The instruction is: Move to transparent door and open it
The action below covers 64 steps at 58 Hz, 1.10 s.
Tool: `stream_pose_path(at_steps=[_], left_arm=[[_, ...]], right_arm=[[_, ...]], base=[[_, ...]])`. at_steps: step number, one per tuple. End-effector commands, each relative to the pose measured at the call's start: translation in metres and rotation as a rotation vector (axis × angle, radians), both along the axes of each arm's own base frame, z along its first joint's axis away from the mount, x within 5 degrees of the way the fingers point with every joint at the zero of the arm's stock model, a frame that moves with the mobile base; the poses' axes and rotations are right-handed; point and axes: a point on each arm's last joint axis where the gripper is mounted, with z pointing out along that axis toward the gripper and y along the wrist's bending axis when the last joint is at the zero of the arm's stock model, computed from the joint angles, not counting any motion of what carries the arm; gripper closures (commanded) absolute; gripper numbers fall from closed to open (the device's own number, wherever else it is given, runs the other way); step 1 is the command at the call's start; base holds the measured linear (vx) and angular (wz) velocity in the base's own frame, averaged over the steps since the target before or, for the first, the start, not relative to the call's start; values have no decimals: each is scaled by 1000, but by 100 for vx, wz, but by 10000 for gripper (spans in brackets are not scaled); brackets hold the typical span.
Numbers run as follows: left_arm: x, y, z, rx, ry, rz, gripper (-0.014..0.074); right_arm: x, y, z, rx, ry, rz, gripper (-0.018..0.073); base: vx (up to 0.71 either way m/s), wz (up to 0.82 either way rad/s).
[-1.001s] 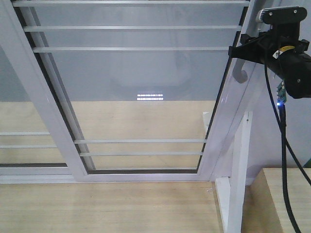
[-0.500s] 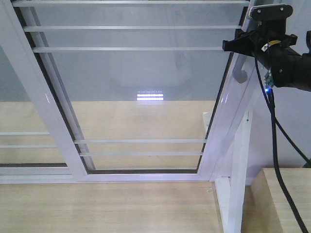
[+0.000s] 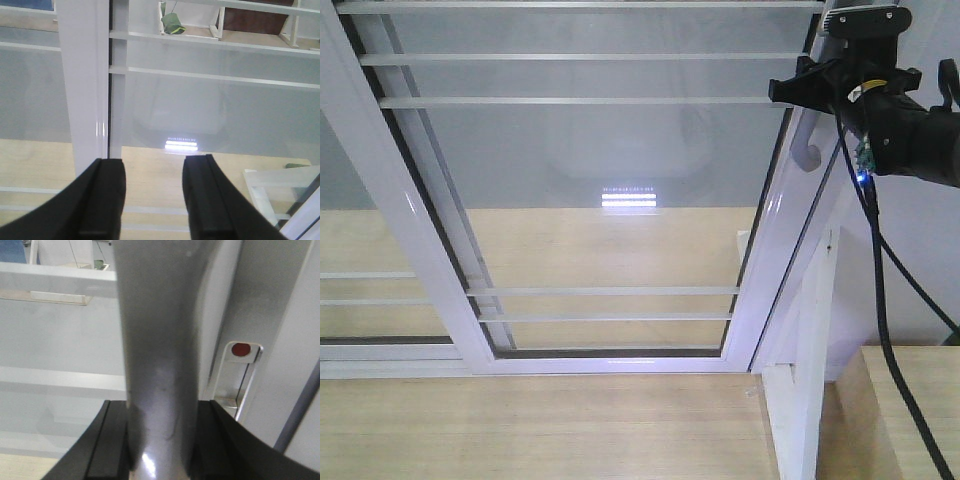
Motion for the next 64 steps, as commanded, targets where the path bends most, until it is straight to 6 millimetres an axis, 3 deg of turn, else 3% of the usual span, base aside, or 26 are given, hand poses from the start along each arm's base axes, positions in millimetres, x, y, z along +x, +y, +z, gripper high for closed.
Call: stream_pose_path(at_steps=[1, 34, 64], left_arm=[[4, -1, 19, -13, -123, 1, 187], [4, 0, 22, -15, -149, 2, 187], [4, 0, 23, -24, -161, 5, 187]], right_arm=[[-6, 30, 38, -42, -149, 99, 274], [-17, 73, 36, -33, -132, 203, 274], [-45, 139, 37, -39, -147, 372, 274]], base=[[0, 0], [0, 0], [0, 0]])
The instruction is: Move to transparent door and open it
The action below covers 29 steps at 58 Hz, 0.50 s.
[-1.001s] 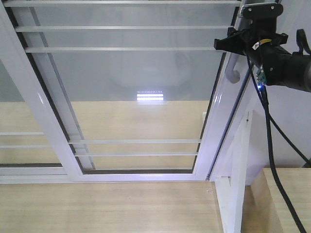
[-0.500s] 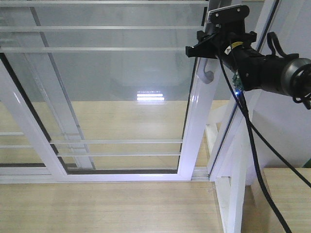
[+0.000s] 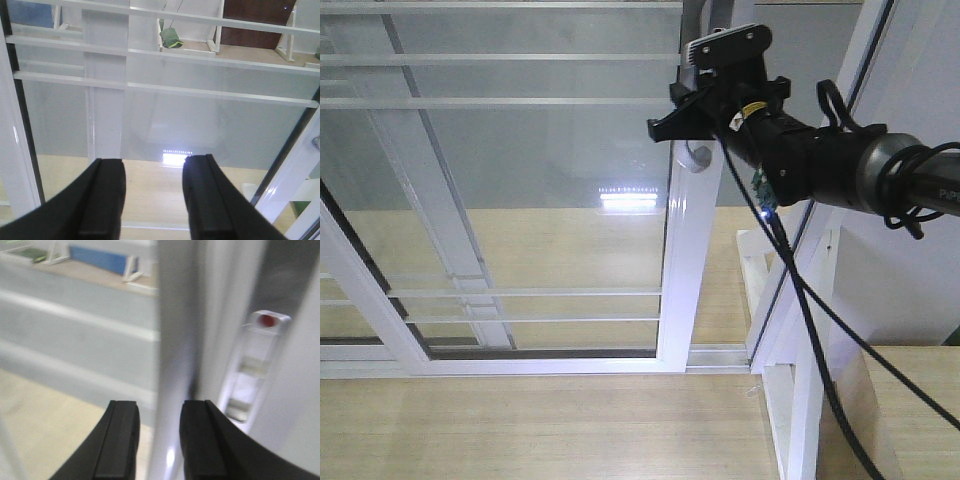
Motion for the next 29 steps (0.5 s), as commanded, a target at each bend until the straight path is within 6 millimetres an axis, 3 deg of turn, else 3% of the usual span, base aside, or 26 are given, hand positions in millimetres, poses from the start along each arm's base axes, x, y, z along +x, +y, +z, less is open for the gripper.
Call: stream_pose_path(at_steps=[1, 7, 15, 21, 29], left_arm=[[3, 0, 19, -15, -116, 1, 187], [3, 0, 19, -15, -117, 2, 187], [3, 0, 19, -14, -116, 1, 187], [3, 0, 19, -14, -119, 1, 187], [3, 0, 19, -14, -118, 1, 187]], right_arm=[[-10, 14, 39, 29, -155, 50, 274], [-14, 21, 40, 24, -153, 72, 274], [-25, 14, 53, 38, -111, 67, 274], [-48, 2, 72, 24, -105, 74, 274], [-94, -24, 97, 10, -164, 80, 274]], base=[[0, 0], [0, 0], [0, 0], [0, 0], [0, 0]])
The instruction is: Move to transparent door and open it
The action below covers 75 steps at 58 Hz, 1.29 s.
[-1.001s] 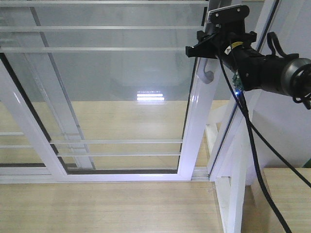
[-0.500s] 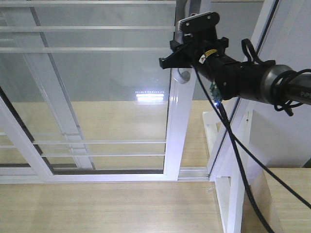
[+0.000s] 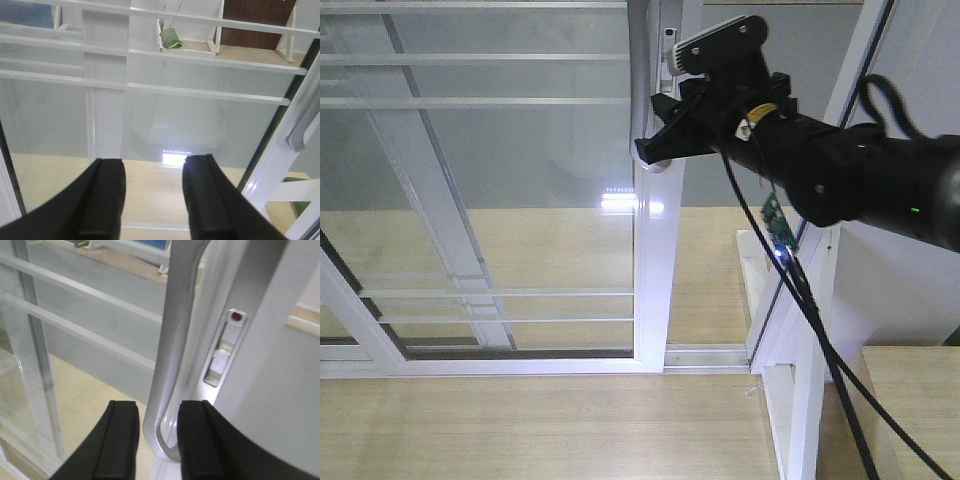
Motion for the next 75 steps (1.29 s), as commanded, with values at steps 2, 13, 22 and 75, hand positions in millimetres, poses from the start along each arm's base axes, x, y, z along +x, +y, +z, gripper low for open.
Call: stream_pose_path(at_steps=[2, 13, 22, 75], left_arm=[[3, 0, 19, -14, -114, 1, 187], [2, -1, 15, 57, -78, -16, 187], [2, -1, 15, 96, -81, -26, 187], [134, -129, -48, 20, -196, -417, 148]], right_arm=[[-37, -23, 48, 68, -171, -10, 274], [-95, -81, 52, 130, -82, -124, 274], [-132, -123, 52, 79, -41, -217, 274], [-172, -149, 63, 63, -36, -290, 274]], base=[[0, 0], [0, 0], [0, 0], [0, 0]])
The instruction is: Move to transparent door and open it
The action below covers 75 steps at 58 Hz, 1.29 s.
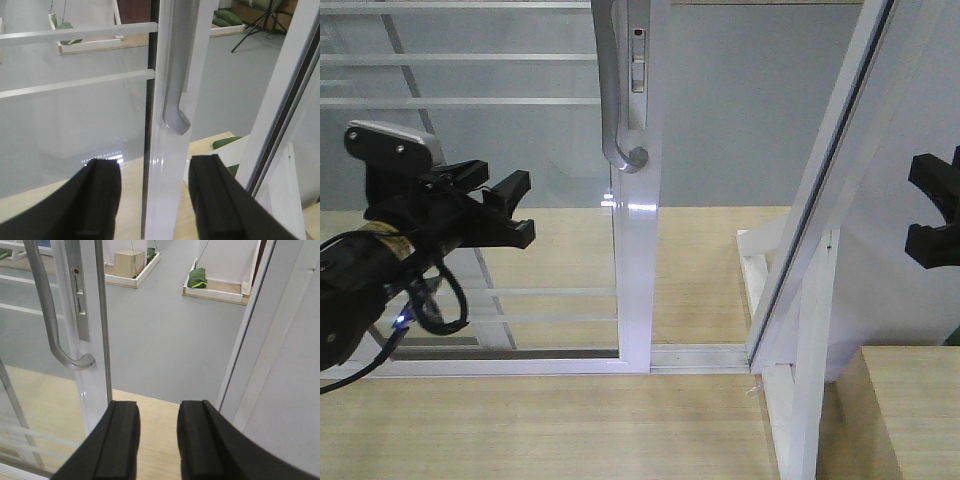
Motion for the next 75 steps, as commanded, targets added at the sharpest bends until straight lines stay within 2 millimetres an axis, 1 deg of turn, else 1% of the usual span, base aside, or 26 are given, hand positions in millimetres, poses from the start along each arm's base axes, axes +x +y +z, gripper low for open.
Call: stream_pose_path(at_steps=[1, 13, 27, 33, 42, 50, 54, 64, 69, 75], left_arm=[[19, -17, 28, -79, -153, -27, 148], [65, -47, 42, -73, -221, -72, 148], [110, -71, 59, -107, -300, -71, 148], [129, -80, 59, -109, -305, -70, 148], [152, -91, 60, -95, -319, -68, 148], [168, -97, 61, -37, -372, -67, 148], [172, -99, 61, -29, -368, -65, 148], [175, -100, 59, -20, -349, -65, 156], [176, -97, 58, -34, -336, -35, 172], [182, -84, 57, -70, -304, 45, 181]], right_arm=[[1, -2, 15, -1, -91, -15, 274], [0, -1, 11, -5, -42, -4, 274], [-2, 0, 7, -13, 6, 8, 274], [-2, 0, 7, -21, 5, 10, 274], [-2, 0, 7, -21, 5, 10, 274], [-2, 0, 7, -21, 5, 10, 274], [-2, 0, 7, -21, 5, 10, 274], [-2, 0, 7, -24, 4, 10, 274], [-2, 0, 7, -25, 4, 10, 274], [-2, -1, 6, -47, 5, 11, 274]], base=[[0, 0], [0, 0], [0, 0], [0, 0], [0, 0], [0, 0], [0, 0], [0, 0], [0, 0], [0, 0]])
